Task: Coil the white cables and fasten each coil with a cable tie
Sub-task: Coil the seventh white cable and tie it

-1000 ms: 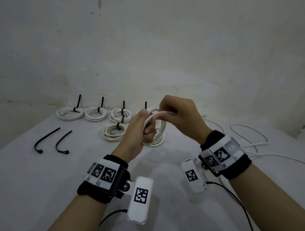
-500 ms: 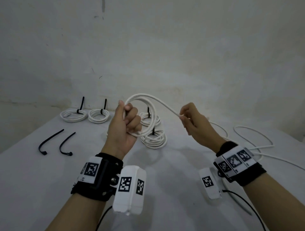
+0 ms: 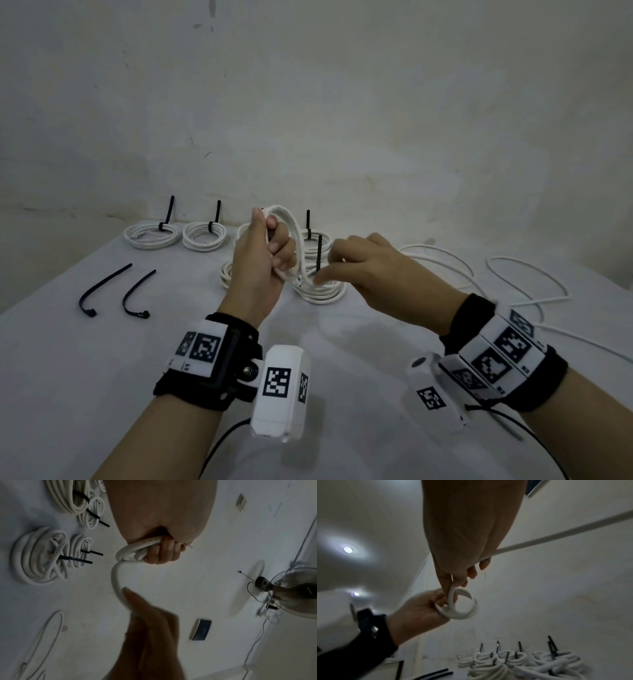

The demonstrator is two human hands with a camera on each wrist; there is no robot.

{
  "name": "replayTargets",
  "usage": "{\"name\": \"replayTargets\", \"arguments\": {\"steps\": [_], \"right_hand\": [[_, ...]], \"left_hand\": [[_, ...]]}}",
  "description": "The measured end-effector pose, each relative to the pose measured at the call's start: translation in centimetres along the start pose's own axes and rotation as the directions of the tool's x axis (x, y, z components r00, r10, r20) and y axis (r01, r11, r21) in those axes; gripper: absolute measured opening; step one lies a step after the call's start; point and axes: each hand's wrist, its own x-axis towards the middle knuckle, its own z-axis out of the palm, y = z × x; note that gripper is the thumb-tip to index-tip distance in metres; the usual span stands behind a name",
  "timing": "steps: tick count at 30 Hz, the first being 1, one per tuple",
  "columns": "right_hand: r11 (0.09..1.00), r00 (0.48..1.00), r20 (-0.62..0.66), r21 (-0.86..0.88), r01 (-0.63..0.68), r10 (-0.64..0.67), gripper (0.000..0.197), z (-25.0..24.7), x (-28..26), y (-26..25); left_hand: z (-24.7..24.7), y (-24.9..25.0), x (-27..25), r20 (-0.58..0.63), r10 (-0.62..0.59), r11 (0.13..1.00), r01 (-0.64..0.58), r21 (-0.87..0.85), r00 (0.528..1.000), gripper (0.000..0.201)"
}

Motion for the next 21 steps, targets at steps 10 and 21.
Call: {"name": "replayTargets", "arguments": {"steps": [10, 21], "right_hand": [[0.907, 0.976, -0.113, 0.402, -0.124, 0.184, 0.014, -1.2, 3.8, -0.7], [0.697, 0.867, -0.038, 0.613, -0.373, 0.497, 0.015, -0.7, 2.7, 3.2]], "left_hand": [[0.5, -1.3, -0.7, 0.011, -0.088, 0.951, 0.081, 0.299, 0.996, 0.036], [0.7, -1.1, -1.4, 0.212, -0.321, 0.947, 0.305, 0.104, 0.923, 0.037]]}}
